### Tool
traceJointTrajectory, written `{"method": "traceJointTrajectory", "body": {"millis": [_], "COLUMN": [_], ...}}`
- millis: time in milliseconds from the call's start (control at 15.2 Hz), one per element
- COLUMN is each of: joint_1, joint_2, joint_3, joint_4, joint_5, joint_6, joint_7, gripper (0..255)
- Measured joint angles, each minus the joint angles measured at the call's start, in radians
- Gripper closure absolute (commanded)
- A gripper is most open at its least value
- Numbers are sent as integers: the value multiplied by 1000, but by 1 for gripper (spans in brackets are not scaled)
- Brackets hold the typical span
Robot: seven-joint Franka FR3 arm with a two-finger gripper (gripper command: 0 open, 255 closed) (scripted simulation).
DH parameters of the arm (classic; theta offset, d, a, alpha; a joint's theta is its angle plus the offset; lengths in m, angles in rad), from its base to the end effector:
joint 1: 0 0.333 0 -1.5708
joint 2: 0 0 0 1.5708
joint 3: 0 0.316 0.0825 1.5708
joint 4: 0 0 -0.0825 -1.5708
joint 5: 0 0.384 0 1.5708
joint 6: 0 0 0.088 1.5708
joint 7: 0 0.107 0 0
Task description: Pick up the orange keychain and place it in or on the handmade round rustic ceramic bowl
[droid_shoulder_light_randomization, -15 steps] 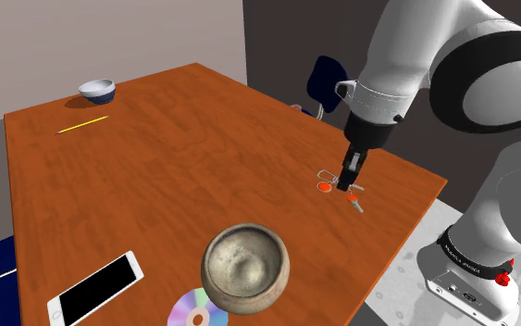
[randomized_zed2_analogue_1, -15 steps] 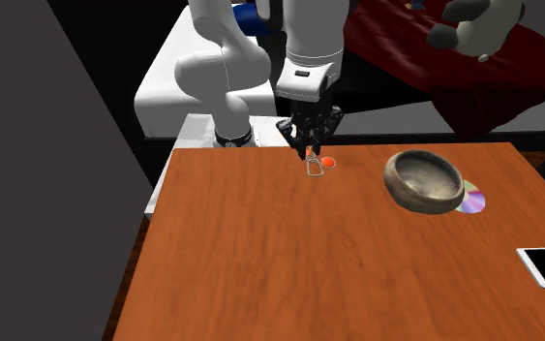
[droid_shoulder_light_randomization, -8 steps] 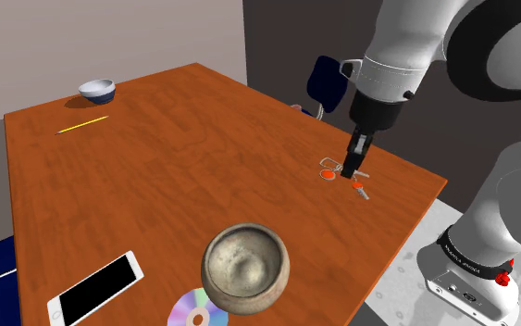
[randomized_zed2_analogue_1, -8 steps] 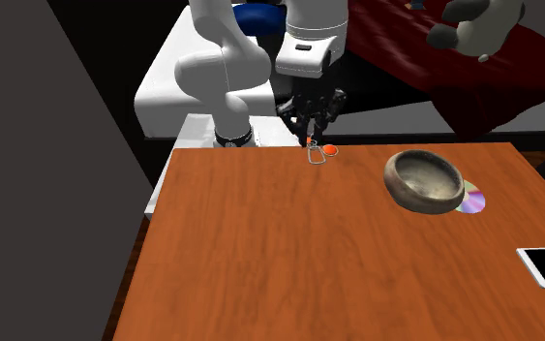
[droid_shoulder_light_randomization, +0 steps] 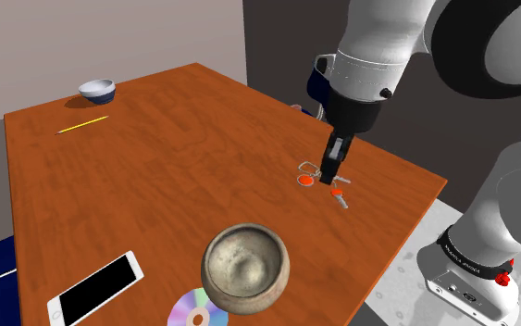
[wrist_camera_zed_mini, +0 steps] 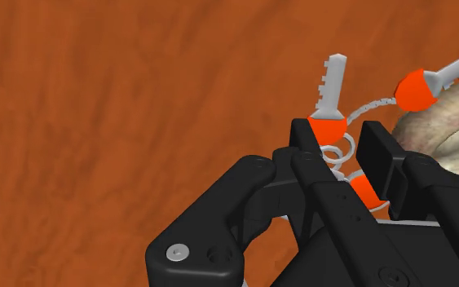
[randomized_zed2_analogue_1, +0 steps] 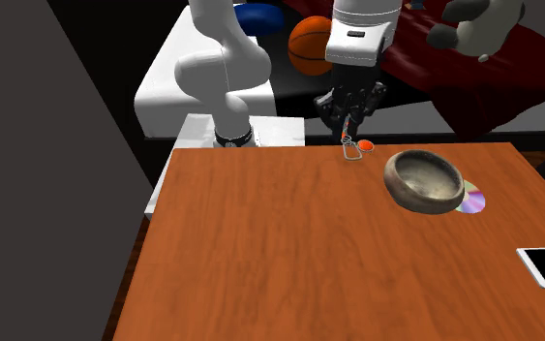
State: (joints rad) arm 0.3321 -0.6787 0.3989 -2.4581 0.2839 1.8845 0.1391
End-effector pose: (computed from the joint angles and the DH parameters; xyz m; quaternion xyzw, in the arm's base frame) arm 0.2511 0.2742 0.5125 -0.9751 -0.2181 -0.0290 0.0265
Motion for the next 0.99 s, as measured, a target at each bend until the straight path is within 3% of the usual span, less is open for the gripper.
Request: {"method": "traceJointTrajectory", "body": {"millis": [396, 792, 990], "joint_1": [-14, -55, -59], "joint_2": [177, 413, 460], "joint_3": [136, 285, 313], "joint_4": [161, 373, 395], "joint_5": [-8, -103, -130], "joint_6": [40, 65, 87], "joint_7": [139, 307, 345], "gripper": [255, 255, 255]}}
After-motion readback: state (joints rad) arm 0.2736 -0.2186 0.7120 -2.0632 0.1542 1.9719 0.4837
